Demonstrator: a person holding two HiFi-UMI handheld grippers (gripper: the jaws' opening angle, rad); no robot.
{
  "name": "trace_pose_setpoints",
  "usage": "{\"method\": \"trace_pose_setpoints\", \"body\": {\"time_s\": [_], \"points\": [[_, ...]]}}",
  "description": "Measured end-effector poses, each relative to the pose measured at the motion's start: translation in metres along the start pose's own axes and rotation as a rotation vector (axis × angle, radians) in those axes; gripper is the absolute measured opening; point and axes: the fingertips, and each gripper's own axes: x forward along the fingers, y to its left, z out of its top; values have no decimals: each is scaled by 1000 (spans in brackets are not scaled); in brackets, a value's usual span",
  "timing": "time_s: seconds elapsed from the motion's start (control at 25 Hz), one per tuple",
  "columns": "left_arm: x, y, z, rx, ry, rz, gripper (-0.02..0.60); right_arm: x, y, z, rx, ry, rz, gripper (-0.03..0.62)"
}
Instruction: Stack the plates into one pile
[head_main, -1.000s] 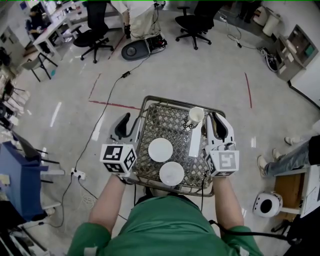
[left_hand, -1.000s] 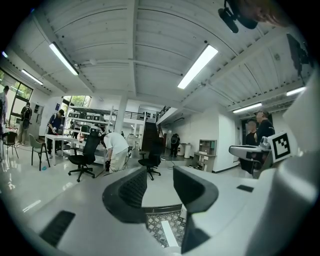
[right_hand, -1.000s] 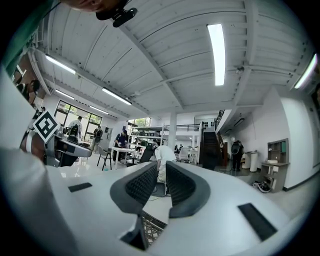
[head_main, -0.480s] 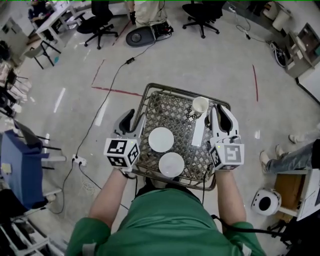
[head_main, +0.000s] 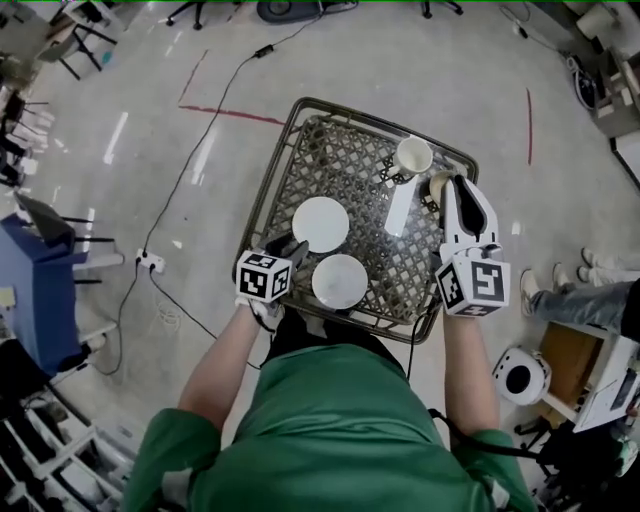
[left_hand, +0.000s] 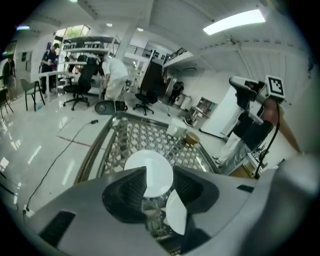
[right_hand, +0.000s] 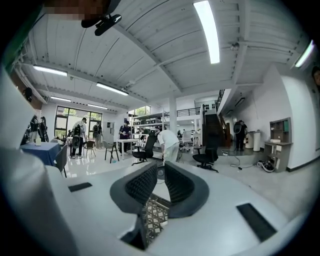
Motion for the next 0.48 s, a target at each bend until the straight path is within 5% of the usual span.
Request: {"method": "trace_pose_setpoints", "body": {"time_s": [0.28,0.48], "points": [[45,-16,-111,-44,267,-110,176,-4,-1,-33,52,77,22,63],[61,-22,-144,-60,339,-133,176,-22,-3,-55,79,124,7,62]]}}
